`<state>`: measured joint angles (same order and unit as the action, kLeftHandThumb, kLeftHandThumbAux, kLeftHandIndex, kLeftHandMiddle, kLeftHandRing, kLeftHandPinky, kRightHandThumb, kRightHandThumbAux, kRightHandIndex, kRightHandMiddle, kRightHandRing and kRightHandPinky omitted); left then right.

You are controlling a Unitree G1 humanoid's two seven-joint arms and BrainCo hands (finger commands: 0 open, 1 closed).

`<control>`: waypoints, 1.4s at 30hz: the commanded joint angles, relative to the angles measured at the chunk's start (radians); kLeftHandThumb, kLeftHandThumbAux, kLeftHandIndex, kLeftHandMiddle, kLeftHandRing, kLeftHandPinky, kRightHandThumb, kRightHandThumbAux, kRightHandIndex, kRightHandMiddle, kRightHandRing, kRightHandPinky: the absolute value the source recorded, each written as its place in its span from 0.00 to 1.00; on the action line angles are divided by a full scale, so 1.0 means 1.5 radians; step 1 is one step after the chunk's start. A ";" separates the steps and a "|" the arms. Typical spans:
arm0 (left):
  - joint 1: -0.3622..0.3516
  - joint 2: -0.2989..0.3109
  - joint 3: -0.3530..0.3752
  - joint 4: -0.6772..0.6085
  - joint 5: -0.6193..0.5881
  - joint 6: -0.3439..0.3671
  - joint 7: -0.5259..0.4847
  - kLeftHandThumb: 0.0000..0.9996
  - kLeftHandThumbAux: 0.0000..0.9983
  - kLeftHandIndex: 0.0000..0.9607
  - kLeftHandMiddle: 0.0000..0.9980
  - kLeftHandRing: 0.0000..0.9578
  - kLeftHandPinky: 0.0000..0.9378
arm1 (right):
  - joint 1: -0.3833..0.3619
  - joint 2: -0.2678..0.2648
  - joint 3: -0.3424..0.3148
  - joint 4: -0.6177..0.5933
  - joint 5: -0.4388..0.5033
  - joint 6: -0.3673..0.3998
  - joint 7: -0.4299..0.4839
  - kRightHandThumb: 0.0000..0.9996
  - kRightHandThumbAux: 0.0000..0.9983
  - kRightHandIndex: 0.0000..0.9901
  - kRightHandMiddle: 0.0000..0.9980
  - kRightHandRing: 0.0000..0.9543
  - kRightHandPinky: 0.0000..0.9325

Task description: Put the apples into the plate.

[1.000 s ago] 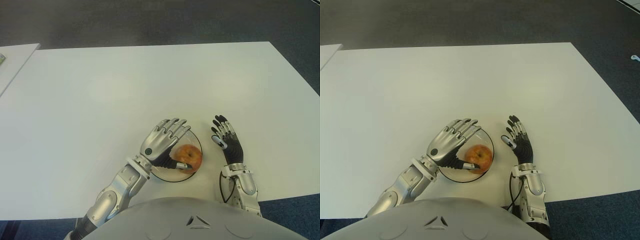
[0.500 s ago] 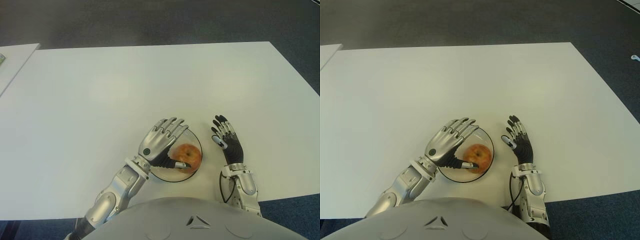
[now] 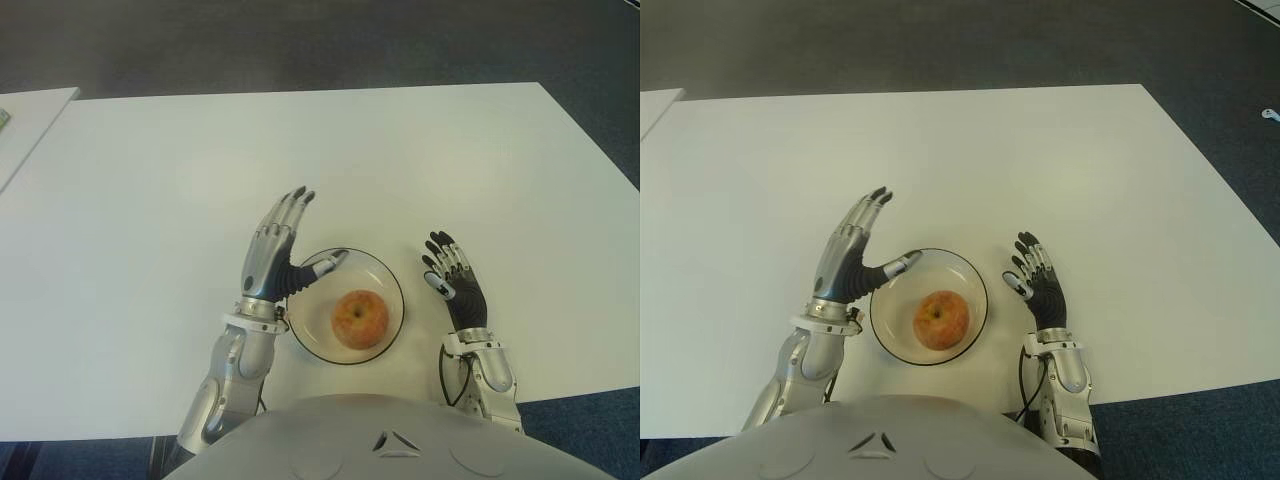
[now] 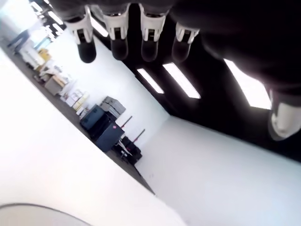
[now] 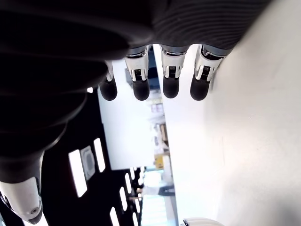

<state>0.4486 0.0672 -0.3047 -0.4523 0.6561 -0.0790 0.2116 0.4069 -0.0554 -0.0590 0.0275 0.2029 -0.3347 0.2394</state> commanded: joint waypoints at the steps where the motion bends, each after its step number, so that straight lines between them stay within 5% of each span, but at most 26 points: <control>1: 0.077 -0.094 0.081 0.050 -0.274 -0.086 0.039 0.13 0.44 0.24 0.12 0.11 0.20 | 0.031 0.005 0.000 0.014 0.016 0.054 0.002 0.14 0.63 0.00 0.00 0.00 0.00; 5: 0.089 -0.121 0.136 0.209 -0.453 -0.213 -0.024 0.11 0.46 0.27 0.14 0.12 0.17 | 0.031 0.007 0.000 0.015 0.022 0.051 0.005 0.14 0.64 0.00 0.00 0.00 0.00; 18: 0.070 -0.124 0.132 0.348 -0.453 -0.298 -0.042 0.12 0.42 0.18 0.08 0.05 0.08 | 0.040 0.014 0.006 0.005 0.008 0.047 -0.007 0.13 0.62 0.01 0.00 0.00 0.00; 26: 0.102 -0.112 0.123 0.317 -0.465 -0.263 -0.065 0.15 0.45 0.08 0.05 0.03 0.08 | 0.037 0.003 0.004 -0.001 0.001 0.062 -0.005 0.11 0.63 0.00 0.00 0.00 0.00; 42: 0.136 -0.118 0.112 0.272 -0.473 -0.198 -0.077 0.17 0.45 0.05 0.05 0.04 0.14 | 0.037 0.000 0.003 -0.002 0.002 0.067 -0.006 0.10 0.66 0.00 0.00 0.00 0.00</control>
<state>0.6134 -0.0883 -0.1277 -0.0398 -0.0542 -0.4236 0.0901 0.4335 -0.0577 -0.0578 -0.0045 0.2115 -0.2912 0.2389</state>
